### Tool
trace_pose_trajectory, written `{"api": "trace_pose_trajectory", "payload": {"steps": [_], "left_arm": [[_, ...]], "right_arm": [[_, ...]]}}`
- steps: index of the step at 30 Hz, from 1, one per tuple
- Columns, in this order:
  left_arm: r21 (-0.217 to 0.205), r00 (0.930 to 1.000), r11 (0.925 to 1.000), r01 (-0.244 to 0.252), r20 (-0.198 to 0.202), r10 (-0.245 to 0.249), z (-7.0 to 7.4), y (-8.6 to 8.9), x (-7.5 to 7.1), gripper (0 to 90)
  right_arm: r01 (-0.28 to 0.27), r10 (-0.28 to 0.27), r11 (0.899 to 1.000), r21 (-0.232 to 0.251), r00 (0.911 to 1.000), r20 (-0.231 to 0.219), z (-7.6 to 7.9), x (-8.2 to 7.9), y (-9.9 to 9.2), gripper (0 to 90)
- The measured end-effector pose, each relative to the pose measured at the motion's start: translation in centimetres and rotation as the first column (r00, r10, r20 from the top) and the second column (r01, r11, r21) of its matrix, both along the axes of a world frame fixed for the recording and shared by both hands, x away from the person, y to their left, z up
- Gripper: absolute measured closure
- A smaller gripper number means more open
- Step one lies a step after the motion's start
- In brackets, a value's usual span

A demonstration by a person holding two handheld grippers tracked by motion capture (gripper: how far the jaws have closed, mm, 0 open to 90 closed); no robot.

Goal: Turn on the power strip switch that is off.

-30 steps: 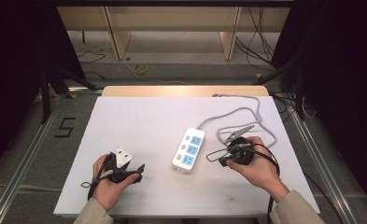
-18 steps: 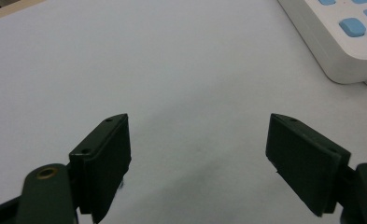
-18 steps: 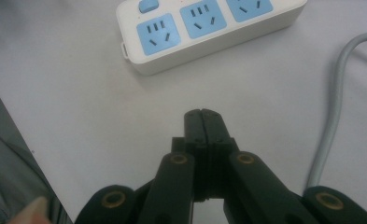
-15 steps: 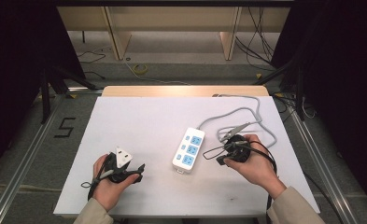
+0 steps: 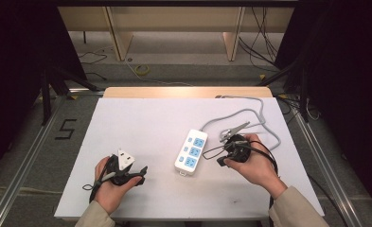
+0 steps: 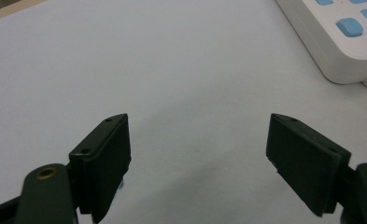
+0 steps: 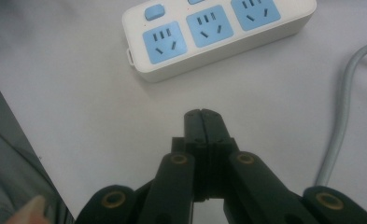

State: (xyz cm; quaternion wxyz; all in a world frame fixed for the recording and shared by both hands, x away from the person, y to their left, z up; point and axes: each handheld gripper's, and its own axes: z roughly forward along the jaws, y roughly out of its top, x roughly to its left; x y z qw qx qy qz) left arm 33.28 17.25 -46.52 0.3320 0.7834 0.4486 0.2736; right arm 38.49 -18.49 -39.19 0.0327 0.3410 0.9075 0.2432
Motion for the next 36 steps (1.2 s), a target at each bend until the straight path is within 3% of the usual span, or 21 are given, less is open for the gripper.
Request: {"api": "trace_pose_trajectory", "payload": {"steps": [36], "left_arm": [[-0.009, 1.0000, 1.0000, -0.004, 0.004, 0.004, 0.0, -0.2, 0.0, 22.0]], "right_arm": [[-0.050, 0.049, 0.998, -0.035, 0.9983, -0.031, 1.3, 1.5, 3.2, 90.0]]}}
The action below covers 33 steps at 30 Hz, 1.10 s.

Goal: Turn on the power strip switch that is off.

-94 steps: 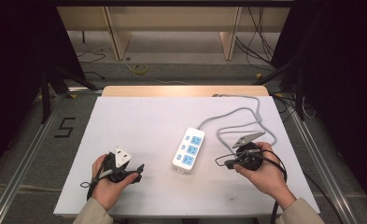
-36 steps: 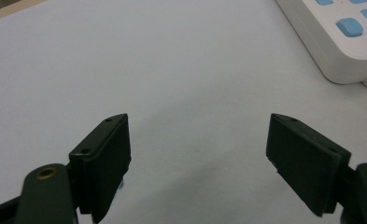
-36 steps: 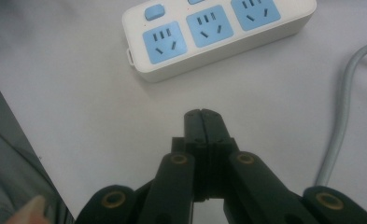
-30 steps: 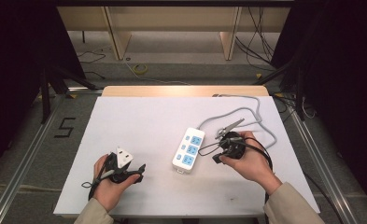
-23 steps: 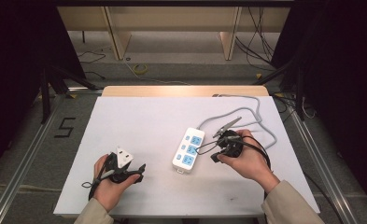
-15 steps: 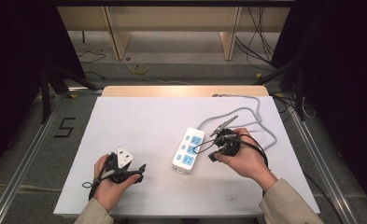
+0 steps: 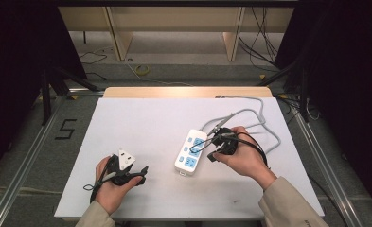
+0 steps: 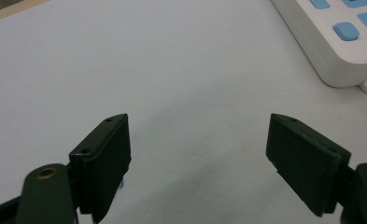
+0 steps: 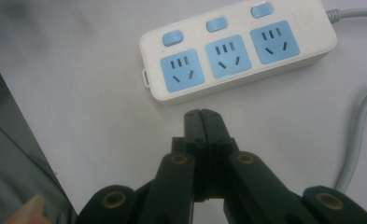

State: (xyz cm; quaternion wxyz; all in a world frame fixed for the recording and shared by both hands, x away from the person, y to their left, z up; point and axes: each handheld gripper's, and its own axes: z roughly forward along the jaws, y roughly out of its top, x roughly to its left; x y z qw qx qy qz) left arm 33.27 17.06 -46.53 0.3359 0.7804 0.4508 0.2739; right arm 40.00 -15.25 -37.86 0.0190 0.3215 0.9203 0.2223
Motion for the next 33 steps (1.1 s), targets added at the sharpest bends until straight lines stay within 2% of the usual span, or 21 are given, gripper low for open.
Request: {"api": "trace_pose_trajectory", "payload": {"steps": [14, 33], "left_arm": [[-0.002, 1.0000, 1.0000, -0.003, -0.001, 0.003, 0.0, -0.1, 0.0, 22.0], [-0.002, 1.0000, 1.0000, -0.004, 0.002, 0.004, 0.0, 0.0, 0.0, 22.1]], "right_arm": [[-0.016, 0.016, 1.000, -0.017, 0.9998, -0.012, 0.6, 0.9, 1.4, 90.0], [-0.040, 0.038, 0.998, -0.047, 0.9988, -0.030, 0.6, 1.7, 3.0, 90.0]]}}
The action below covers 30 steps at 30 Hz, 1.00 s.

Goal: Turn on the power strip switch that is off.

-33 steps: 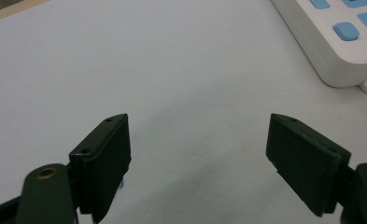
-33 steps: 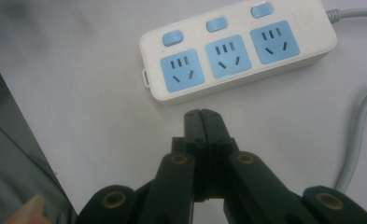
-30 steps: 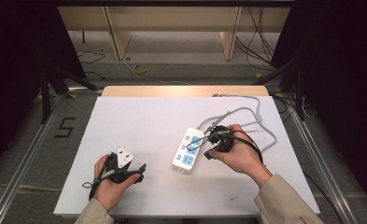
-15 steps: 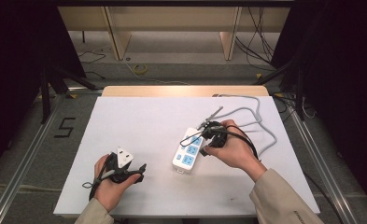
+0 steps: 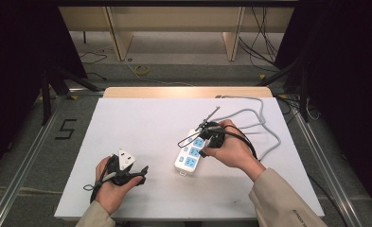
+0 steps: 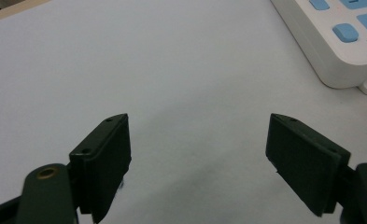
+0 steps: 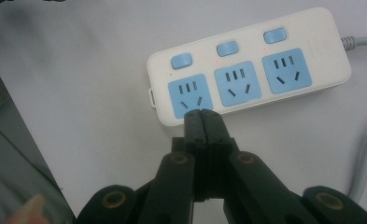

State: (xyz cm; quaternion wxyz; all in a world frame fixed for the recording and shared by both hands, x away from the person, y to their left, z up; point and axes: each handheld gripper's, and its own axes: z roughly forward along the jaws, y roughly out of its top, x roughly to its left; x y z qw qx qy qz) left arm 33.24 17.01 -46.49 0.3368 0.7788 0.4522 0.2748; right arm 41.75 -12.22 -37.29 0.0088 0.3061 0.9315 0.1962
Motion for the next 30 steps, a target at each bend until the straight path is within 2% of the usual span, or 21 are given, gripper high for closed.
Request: {"api": "trace_pose_trajectory", "payload": {"steps": [30], "left_arm": [[0.002, 1.0000, 1.0000, 0.004, 0.003, -0.004, 0.0, 0.0, 0.0, 22.1]], "right_arm": [[-0.024, 0.024, 0.999, -0.029, 0.9997, -0.008, 0.0, 0.8, 1.8, 90.0]]}}
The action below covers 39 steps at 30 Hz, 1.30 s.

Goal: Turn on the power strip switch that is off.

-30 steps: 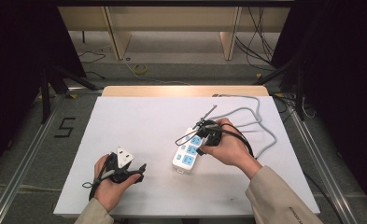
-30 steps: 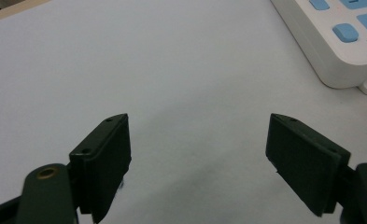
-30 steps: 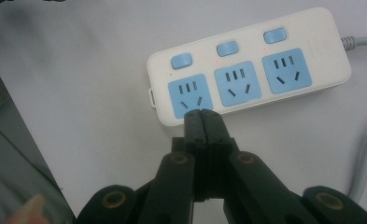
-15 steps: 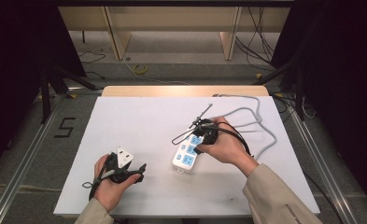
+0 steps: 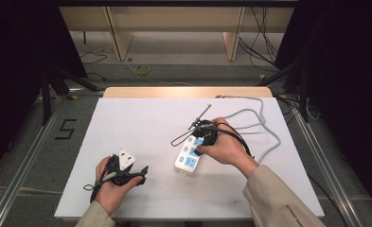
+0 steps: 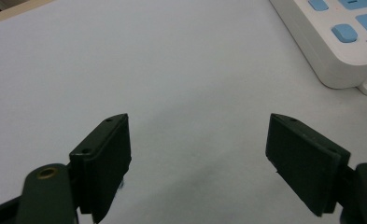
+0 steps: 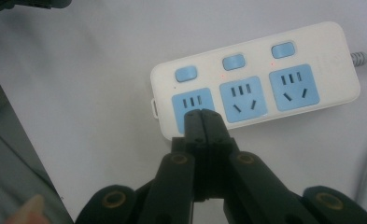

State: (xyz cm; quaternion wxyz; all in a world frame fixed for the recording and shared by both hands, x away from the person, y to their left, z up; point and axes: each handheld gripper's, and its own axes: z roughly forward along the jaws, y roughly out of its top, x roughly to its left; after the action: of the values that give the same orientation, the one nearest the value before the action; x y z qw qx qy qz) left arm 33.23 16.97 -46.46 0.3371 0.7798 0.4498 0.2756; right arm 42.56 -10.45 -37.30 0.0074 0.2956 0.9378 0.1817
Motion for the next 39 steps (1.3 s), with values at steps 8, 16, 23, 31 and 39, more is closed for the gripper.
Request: {"api": "trace_pose_trajectory", "payload": {"steps": [8, 16, 23, 31, 39], "left_arm": [[0.003, 1.0000, 1.0000, 0.005, -0.003, -0.005, 0.0, 0.0, 0.0, 22.1], [0.005, 1.0000, 1.0000, 0.006, -0.002, -0.006, 0.0, -0.1, 0.0, 22.2], [0.006, 1.0000, 1.0000, 0.006, -0.001, -0.006, 0.0, -0.1, 0.0, 22.2], [0.007, 1.0000, 1.0000, 0.006, 0.000, -0.006, 0.1, -0.1, -0.1, 22.1], [0.007, 1.0000, 1.0000, 0.007, 0.000, -0.007, 0.1, -0.1, -0.1, 22.2]], "right_arm": [[-0.004, 0.004, 1.000, -0.009, 1.0000, 0.000, -0.1, 0.2, 0.5, 90.0], [-0.011, 0.011, 1.000, -0.012, 0.9999, -0.005, 0.0, 0.3, 1.3, 90.0], [-0.022, 0.022, 1.000, -0.015, 0.9997, -0.001, 0.1, 0.4, 1.7, 90.0], [-0.029, 0.029, 0.999, -0.020, 0.9996, -0.005, 0.1, 0.5, 2.1, 90.0], [-0.033, 0.033, 0.999, -0.025, 0.9994, -0.007, 0.2, 0.7, 2.6, 90.0]]}}
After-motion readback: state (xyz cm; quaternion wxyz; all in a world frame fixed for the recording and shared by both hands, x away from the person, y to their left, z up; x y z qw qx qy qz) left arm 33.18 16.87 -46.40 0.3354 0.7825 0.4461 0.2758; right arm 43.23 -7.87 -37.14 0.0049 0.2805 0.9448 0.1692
